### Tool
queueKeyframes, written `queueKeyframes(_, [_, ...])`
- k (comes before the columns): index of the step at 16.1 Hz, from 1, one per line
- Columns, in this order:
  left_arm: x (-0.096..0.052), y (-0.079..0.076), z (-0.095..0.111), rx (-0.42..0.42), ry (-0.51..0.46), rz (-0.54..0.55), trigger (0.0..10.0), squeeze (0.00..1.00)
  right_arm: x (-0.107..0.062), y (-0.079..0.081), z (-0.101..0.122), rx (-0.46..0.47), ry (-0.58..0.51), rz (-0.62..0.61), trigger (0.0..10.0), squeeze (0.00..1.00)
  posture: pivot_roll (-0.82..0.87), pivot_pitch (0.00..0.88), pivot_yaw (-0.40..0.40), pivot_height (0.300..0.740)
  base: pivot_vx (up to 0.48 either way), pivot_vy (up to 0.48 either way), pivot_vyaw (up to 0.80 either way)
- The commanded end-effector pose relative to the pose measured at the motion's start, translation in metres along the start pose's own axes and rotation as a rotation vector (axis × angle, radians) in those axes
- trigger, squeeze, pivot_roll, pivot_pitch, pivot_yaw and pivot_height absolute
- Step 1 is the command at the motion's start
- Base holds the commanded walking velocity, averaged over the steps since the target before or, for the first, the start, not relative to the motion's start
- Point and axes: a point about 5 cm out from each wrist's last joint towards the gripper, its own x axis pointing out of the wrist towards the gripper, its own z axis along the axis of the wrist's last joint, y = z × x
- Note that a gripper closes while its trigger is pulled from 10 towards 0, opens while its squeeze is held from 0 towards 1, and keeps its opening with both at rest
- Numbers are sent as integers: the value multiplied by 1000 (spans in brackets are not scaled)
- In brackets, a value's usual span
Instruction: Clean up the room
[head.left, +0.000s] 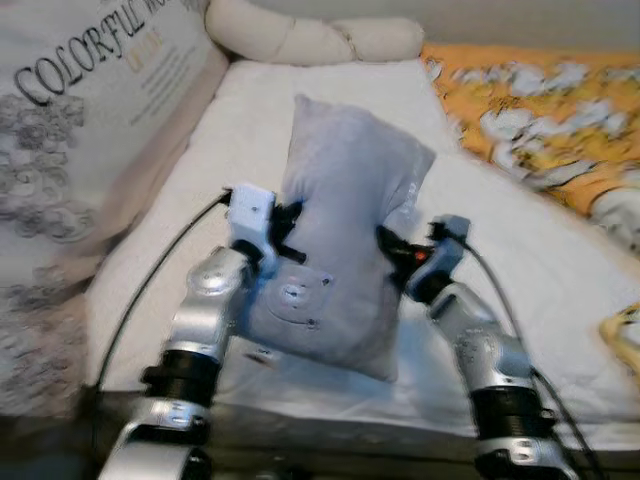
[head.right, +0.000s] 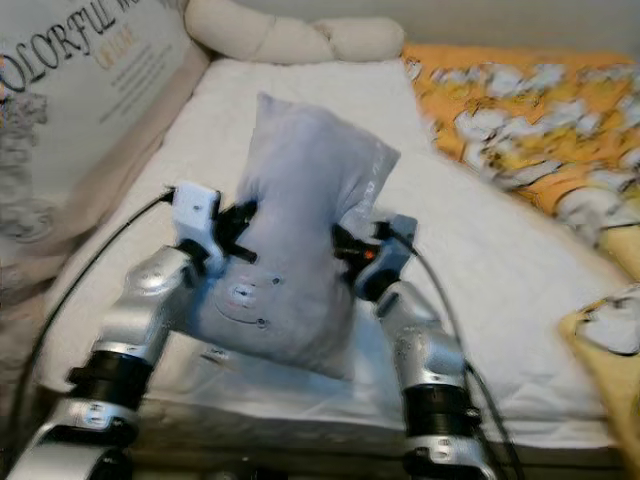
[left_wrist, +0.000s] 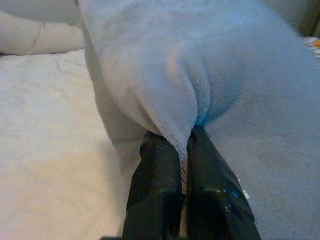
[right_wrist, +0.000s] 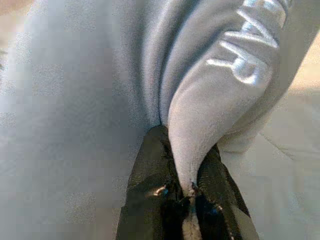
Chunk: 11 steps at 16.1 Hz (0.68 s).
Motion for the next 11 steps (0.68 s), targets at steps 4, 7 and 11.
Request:
queueKeyframes(4, [2, 1, 6, 41, -18, -14, 10000, 0, 6, 15, -1, 7, -13, 47, 10000, 0, 101, 0, 54, 740, 0, 341, 0])
queueKeyframes(7, [3, 0, 7, 44, -19, -17, 10000, 0, 6, 14, -2, 7, -9, 45, 10000, 0, 99, 0, 56, 740, 0, 361, -719])
queueKeyframes(11, [4, 1, 8, 47, -23, -16, 10000, 0, 6, 15, -3, 9, -5, 45, 10000, 0, 99, 0, 58, 740, 0, 377, -678])
